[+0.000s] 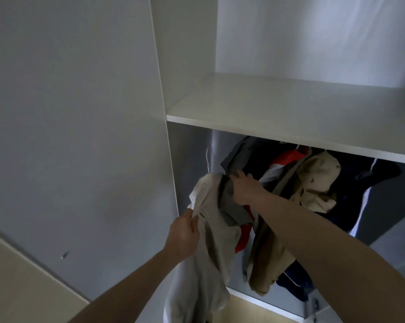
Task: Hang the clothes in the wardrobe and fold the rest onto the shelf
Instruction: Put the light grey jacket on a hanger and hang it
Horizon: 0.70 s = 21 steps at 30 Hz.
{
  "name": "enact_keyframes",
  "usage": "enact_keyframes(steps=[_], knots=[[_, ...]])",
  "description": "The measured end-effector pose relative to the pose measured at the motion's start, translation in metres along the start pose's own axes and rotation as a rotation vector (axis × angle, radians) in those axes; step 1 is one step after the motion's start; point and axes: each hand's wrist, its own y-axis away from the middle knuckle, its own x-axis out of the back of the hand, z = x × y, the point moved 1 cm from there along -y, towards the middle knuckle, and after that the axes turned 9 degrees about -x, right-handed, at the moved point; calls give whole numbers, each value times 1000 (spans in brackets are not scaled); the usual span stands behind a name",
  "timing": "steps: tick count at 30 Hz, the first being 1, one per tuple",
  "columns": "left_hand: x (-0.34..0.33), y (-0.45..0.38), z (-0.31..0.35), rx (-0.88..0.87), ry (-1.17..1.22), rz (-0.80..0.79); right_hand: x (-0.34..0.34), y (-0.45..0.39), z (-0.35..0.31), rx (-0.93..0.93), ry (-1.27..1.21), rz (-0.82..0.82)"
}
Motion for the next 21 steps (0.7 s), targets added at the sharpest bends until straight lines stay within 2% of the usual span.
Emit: enact_keyframes(steps=[2,6,11,18,21], knots=[[-2,-19,-5,-3,5,-4,1,-20,6,-35,59,-48],[-5,-45,-18,-10,34,-7,3,-60,9,-3,62,17],[-9,-64,-42,10,56,-22,-1,-88,3,35,187,-6],[-5,-78,-45,-2,77,27,-2,-94,11,-21,254,-60],[-5,-85,-33,-22,84,27,4,-80,23,23,268,-48]])
